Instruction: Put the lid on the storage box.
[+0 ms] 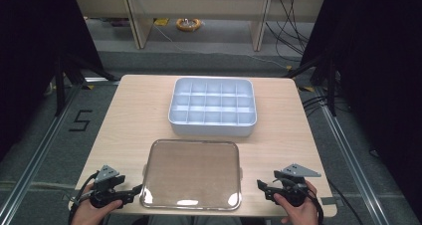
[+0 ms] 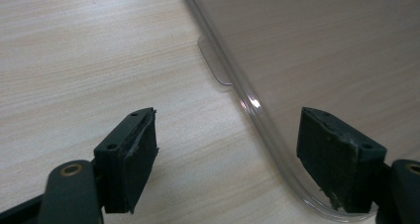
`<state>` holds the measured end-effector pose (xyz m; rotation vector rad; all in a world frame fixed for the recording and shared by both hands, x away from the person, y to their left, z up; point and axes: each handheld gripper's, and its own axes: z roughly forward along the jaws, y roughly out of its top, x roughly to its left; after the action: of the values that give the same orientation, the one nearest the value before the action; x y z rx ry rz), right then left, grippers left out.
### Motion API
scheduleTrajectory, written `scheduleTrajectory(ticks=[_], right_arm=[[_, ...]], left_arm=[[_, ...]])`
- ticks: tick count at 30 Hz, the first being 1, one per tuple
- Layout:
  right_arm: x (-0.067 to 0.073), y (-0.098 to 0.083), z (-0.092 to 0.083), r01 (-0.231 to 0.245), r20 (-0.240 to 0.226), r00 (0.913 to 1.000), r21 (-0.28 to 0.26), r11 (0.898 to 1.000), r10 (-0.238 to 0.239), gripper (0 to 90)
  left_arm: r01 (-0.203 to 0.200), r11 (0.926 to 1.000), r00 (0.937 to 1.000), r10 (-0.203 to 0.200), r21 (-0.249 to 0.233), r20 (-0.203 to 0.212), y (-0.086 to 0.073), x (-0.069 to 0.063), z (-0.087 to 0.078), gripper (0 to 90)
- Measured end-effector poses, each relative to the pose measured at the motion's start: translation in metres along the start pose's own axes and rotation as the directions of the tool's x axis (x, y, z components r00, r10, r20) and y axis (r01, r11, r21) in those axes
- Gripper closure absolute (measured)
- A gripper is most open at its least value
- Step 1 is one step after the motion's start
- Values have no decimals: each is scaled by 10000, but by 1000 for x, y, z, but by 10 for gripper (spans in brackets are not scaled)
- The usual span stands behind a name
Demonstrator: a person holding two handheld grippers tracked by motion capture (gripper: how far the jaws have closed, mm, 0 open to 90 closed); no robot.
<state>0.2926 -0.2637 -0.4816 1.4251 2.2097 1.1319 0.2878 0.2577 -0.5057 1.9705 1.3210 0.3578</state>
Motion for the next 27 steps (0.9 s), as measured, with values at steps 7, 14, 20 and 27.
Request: scheduleTrajectory(ticks=[7, 14, 20, 27], right_arm=[[7, -2, -1, -792, -353, 9962, 269, 9965, 801, 302], [10, -6, 3, -900, -660, 9935, 407, 9951, 926, 219], [15, -6, 4, -983, -1143, 9882, 366, 9945, 1019, 171], [32, -5, 16, -1649, -1821, 9669, 876, 9824, 1785, 225]], left_arm=[[-147, 9997, 9998, 144, 211, 168, 0, 2, -1, 232], [63, 9996, 9992, -74, 283, 400, 0, 2, -1, 224], [292, 9996, 9975, -293, 25, 647, 0, -1, 1, 235], [388, 9992, 9932, -396, 100, 1095, -1, -8, 3, 336]])
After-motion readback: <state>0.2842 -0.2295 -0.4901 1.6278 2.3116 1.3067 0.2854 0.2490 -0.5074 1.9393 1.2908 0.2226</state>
